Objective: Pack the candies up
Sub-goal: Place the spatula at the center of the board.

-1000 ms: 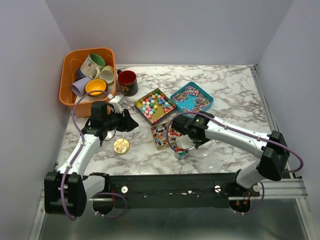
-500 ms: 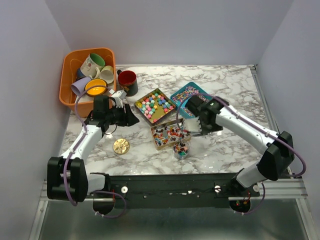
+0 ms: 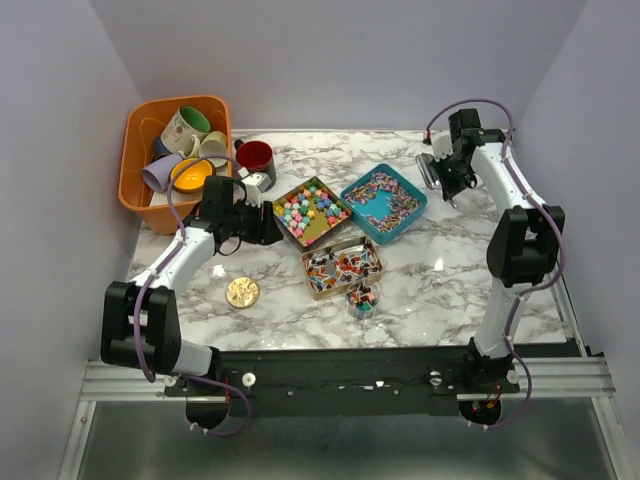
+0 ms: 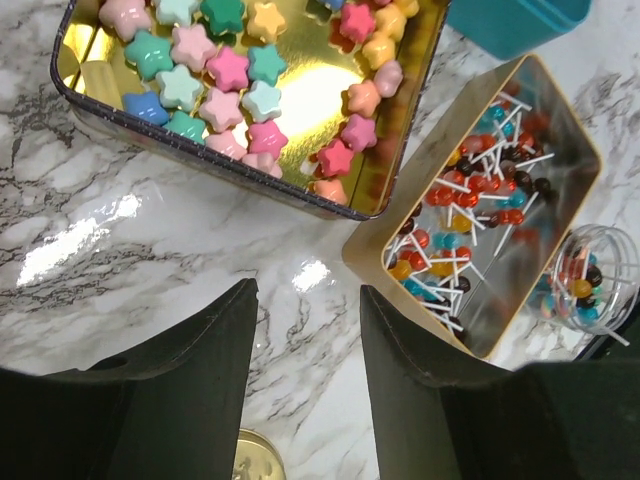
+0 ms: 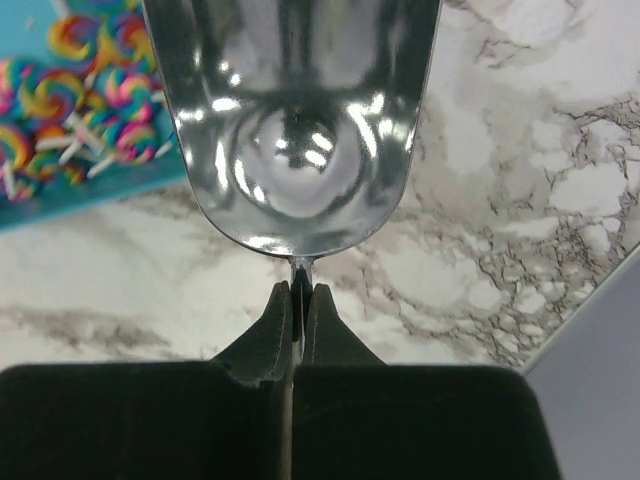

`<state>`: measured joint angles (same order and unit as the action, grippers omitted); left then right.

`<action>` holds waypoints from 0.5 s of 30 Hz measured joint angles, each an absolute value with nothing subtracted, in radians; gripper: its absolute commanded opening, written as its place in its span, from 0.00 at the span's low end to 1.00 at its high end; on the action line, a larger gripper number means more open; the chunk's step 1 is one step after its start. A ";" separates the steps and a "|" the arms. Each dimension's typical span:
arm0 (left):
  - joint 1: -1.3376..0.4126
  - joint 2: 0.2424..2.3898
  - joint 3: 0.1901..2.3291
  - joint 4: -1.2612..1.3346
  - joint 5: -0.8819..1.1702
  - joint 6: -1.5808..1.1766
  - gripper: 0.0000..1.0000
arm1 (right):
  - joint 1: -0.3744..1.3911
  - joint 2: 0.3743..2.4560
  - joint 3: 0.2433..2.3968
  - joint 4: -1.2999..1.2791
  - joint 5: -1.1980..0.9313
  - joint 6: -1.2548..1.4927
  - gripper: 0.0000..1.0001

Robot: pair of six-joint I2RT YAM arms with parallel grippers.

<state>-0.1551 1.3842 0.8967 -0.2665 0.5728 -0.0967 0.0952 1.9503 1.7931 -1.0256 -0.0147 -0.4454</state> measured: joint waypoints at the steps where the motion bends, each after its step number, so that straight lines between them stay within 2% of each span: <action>1: -0.159 1.400 0.905 -0.286 0.563 -0.081 0.55 | 0.083 1.979 1.816 -1.017 -0.018 -0.426 0.01; 7: -0.162 1.456 0.967 -0.346 0.534 -0.031 0.57 | 0.012 2.167 1.947 -0.973 -0.007 -0.358 0.01; 15: -0.161 1.460 0.995 -0.419 0.513 0.053 0.58 | -0.001 2.267 1.952 -0.945 0.047 -0.358 0.01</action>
<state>-0.1612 1.4597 0.9947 -0.4191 0.5133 0.0528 -0.0010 2.2665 1.9522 -0.9451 0.0467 -0.3584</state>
